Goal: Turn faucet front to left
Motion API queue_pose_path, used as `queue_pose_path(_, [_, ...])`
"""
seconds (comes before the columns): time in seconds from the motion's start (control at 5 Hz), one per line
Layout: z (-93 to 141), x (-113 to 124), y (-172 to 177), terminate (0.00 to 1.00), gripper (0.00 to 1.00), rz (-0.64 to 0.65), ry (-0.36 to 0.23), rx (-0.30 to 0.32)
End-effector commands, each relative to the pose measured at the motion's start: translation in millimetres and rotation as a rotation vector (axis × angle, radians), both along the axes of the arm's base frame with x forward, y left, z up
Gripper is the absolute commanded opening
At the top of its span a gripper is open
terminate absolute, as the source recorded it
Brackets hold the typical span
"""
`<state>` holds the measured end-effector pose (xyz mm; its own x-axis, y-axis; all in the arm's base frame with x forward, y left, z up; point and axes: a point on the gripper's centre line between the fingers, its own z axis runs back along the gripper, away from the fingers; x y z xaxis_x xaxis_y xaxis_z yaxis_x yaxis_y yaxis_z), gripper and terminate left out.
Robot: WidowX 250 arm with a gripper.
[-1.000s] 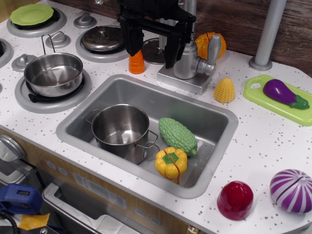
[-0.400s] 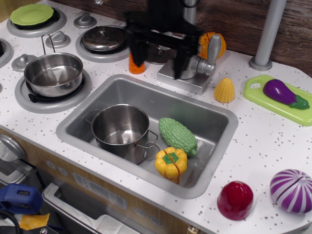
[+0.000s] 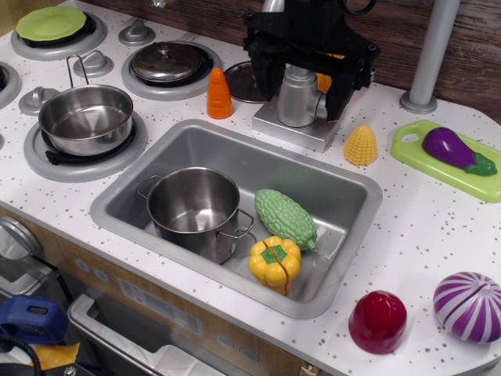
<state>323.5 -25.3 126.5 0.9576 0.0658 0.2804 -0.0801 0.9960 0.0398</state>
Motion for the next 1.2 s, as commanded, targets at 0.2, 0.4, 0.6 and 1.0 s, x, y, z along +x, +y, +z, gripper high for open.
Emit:
queue_pose_path(0.2, [19.5,35.9,4.0,0.0,1.0,-0.036,-0.144,0.009])
queue_pose_path(0.4, [18.1,43.0,15.9,0.0,1.0,-0.061,-0.15,0.013])
queue_pose_path(0.6, [15.4,47.1,34.0,0.0,1.0,-0.085,-0.161,0.039])
queue_pose_path(1.0, [7.2,55.7,65.7,0.0,1.0,-0.15,-0.196,0.074])
